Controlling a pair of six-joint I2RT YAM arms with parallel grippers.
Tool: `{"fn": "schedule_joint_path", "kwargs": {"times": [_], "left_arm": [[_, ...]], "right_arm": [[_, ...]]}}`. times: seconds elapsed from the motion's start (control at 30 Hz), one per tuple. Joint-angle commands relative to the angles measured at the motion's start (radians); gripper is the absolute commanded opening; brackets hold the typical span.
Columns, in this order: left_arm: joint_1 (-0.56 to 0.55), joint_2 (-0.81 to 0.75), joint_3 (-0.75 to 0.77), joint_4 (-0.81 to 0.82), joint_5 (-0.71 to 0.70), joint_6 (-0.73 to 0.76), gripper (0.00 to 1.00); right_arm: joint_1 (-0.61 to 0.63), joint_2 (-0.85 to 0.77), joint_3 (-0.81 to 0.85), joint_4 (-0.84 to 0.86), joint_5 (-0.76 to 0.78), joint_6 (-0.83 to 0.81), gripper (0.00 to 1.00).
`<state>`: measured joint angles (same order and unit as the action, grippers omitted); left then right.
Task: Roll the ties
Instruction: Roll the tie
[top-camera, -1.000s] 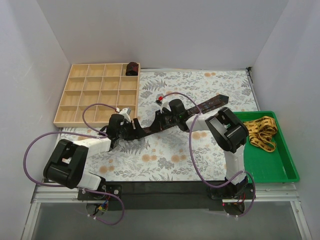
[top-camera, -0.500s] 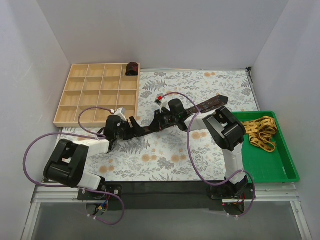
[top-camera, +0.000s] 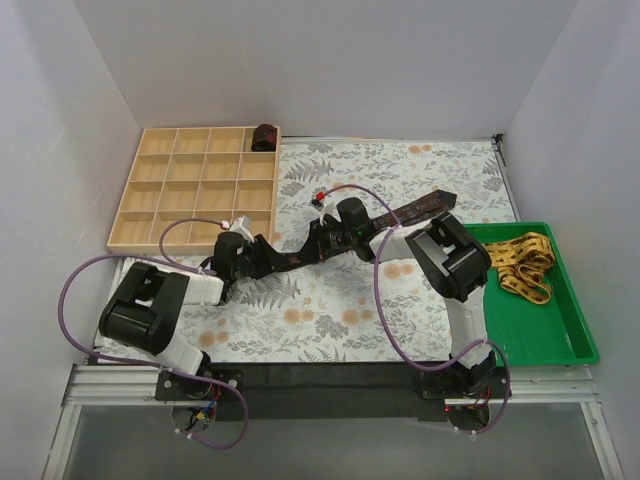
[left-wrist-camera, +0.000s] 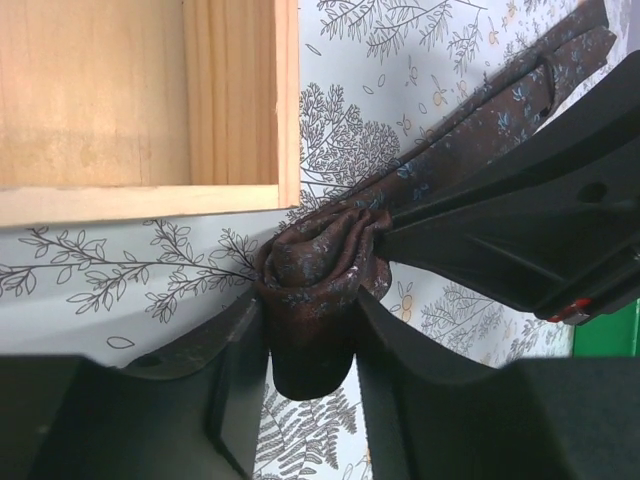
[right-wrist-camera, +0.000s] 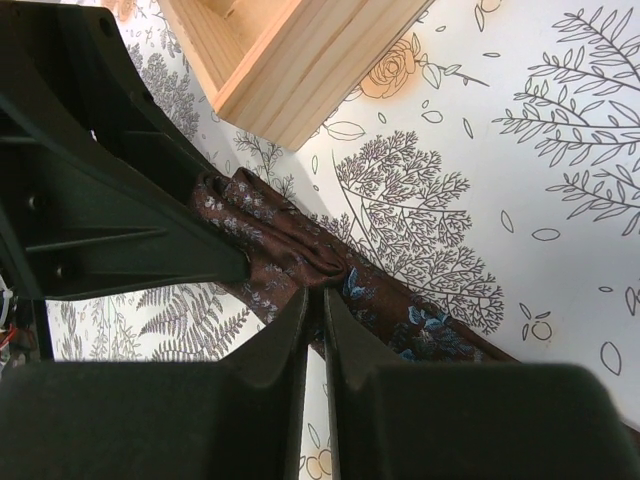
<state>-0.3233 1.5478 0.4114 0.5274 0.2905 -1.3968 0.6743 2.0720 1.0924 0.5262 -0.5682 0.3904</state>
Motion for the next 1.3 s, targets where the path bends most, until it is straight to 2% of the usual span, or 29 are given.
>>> {"fn": "schedule_joint_path", "kwargs": {"times": [0.0, 0.13, 0.23, 0.33, 0.37, 0.43, 0.47, 0.5, 0.57, 0.73, 0.97, 1.17, 1.27], "left_arm": [[-0.005, 0.02, 0.023, -0.006, 0.003, 0.013, 0.33], [-0.005, 0.017, 0.052, -0.055, -0.022, 0.047, 0.19], [-0.005, -0.015, 0.078, -0.151, -0.036, 0.079, 0.08], [-0.005, -0.093, 0.122, -0.34, -0.099, 0.143, 0.0], [-0.005, -0.112, 0.141, -0.48, -0.146, 0.168, 0.0], [-0.006, -0.159, 0.202, -0.639, -0.212, 0.229, 0.0], [-0.005, -0.173, 0.216, -0.767, -0.247, 0.249, 0.0], [-0.006, -0.187, 0.233, -0.823, -0.328, 0.263, 0.0], [-0.005, -0.215, 0.274, -0.956, -0.402, 0.314, 0.0], [-0.005, -0.221, 0.34, -1.086, -0.623, 0.378, 0.0], [-0.034, -0.121, 0.467, -1.234, -0.795, 0.407, 0.01], [-0.141, -0.003, 0.57, -1.325, -0.947, 0.395, 0.04], [-0.194, 0.115, 0.632, -1.386, -0.991, 0.358, 0.04]], "right_arm": [[0.001, 0.019, 0.023, 0.0, 0.01, -0.008, 0.14], [0.001, 0.01, 0.021, 0.001, 0.01, -0.007, 0.16], [-0.001, -0.029, 0.005, 0.0, 0.019, -0.008, 0.22], [0.001, -0.105, -0.041, -0.002, 0.042, -0.018, 0.29], [-0.001, -0.13, -0.061, -0.003, 0.053, -0.021, 0.31], [0.001, -0.206, -0.118, -0.011, 0.096, -0.033, 0.34], [-0.001, -0.232, -0.136, -0.021, 0.109, -0.041, 0.35], [0.001, -0.28, -0.152, -0.028, 0.143, -0.05, 0.36], [-0.001, -0.343, -0.199, -0.055, 0.2, -0.074, 0.38], [-0.001, -0.444, -0.293, -0.08, 0.289, -0.102, 0.41], [-0.001, -0.529, -0.362, -0.106, 0.32, -0.114, 0.41], [-0.004, -0.549, -0.391, -0.109, 0.346, -0.117, 0.41], [-0.013, -0.562, -0.404, -0.109, 0.352, -0.117, 0.41]]}}
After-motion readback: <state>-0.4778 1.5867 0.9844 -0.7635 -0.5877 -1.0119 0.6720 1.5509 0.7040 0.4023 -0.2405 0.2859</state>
